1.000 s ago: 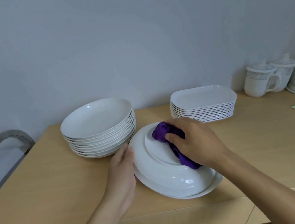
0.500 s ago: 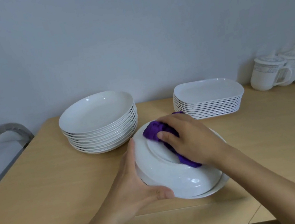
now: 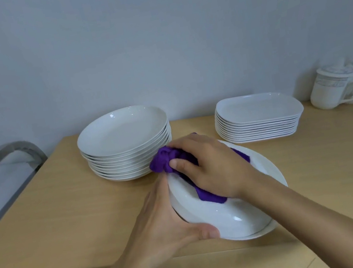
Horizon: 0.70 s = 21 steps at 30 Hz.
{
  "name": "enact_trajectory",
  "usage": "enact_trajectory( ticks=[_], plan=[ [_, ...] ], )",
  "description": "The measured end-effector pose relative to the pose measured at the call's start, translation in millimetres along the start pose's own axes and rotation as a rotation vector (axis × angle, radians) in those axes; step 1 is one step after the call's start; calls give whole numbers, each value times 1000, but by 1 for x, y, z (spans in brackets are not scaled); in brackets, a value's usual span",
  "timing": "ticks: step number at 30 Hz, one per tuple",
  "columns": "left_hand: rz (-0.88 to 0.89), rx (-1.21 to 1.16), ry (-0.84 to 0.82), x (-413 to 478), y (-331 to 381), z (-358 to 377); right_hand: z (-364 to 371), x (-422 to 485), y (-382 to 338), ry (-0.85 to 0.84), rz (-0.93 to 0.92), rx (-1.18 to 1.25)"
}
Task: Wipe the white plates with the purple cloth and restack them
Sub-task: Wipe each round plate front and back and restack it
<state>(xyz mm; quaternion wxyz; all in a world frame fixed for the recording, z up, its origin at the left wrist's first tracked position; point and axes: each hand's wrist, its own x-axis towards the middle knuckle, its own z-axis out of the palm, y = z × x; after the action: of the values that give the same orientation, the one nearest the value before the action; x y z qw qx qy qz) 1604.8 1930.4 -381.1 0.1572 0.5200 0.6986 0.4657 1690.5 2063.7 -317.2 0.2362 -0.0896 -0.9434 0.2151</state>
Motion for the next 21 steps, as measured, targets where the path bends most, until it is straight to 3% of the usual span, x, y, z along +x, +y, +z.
enact_trajectory(
  ticks=[5, 9, 15, 21],
  plan=[
    [30, 29, 7, 0, 9, -3, -16, 53, 10, -252, 216, -95],
    [7, 56, 23, -4, 14, -3, -28, 68, 44, -293, 386, -65],
    [-19, 77, 48, -4, 18, -1, -47, 10, 97, -112, 570, 172],
    [-51, 75, 64, -6, 15, 1, -36, -64, 76, 233, 433, 206]
  ],
)
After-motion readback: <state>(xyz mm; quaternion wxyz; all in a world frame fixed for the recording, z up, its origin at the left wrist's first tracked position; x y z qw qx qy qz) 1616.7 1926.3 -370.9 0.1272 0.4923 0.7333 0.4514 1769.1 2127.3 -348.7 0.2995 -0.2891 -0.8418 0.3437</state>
